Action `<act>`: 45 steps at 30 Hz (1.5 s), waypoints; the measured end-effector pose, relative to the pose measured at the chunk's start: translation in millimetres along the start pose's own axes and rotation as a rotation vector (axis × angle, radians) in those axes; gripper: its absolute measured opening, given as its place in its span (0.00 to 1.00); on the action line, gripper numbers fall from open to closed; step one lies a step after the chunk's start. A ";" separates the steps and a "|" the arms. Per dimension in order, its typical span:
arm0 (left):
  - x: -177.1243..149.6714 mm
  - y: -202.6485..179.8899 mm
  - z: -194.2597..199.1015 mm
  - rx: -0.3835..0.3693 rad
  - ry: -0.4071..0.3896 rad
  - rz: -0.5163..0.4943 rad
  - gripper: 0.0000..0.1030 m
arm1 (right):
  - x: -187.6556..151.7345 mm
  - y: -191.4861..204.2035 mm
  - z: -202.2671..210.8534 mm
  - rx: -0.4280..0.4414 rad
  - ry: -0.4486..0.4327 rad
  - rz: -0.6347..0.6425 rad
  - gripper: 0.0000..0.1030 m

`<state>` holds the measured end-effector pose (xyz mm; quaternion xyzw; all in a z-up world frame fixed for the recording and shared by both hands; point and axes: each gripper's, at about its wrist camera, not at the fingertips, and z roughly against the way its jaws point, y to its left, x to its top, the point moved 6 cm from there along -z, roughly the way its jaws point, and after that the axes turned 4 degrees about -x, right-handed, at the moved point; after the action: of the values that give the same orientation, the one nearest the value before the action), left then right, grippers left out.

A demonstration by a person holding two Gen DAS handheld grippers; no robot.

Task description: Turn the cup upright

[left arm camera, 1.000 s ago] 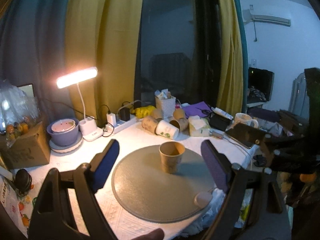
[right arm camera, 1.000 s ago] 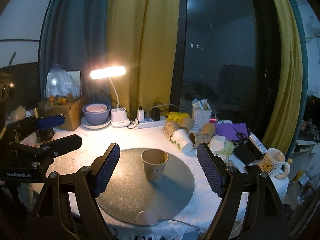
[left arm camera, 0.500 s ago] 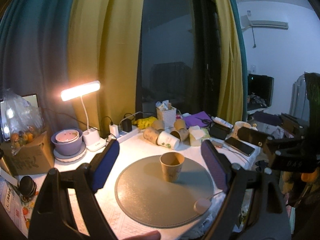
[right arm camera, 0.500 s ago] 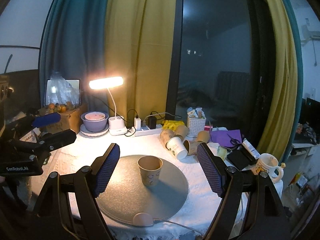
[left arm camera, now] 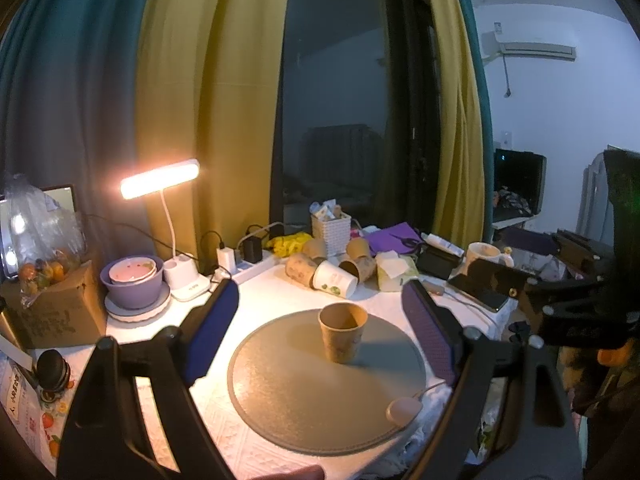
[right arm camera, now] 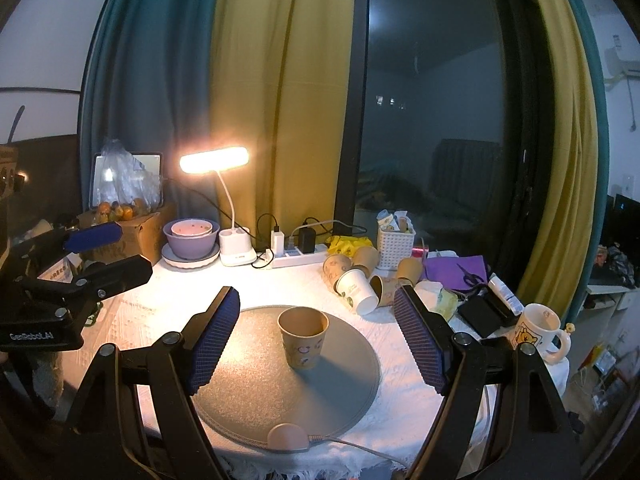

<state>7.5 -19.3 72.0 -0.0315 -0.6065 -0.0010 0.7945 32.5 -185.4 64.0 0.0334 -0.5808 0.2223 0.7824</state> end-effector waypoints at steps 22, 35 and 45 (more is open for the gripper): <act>-2.5 0.6 1.8 0.007 0.002 0.018 0.82 | -9.1 3.8 -6.4 0.015 0.020 0.011 0.80; -3.4 1.4 0.7 0.008 0.003 0.024 0.82 | -12.1 3.5 -8.4 0.019 0.023 0.014 0.80; -4.0 -0.8 0.6 0.009 0.004 0.025 0.82 | -11.6 3.2 -8.7 0.020 0.023 0.015 0.80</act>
<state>5.8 -20.2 68.3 -0.0355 -0.6045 0.0117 0.7957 36.5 -183.4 49.8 0.0345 -0.5695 0.2343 0.7871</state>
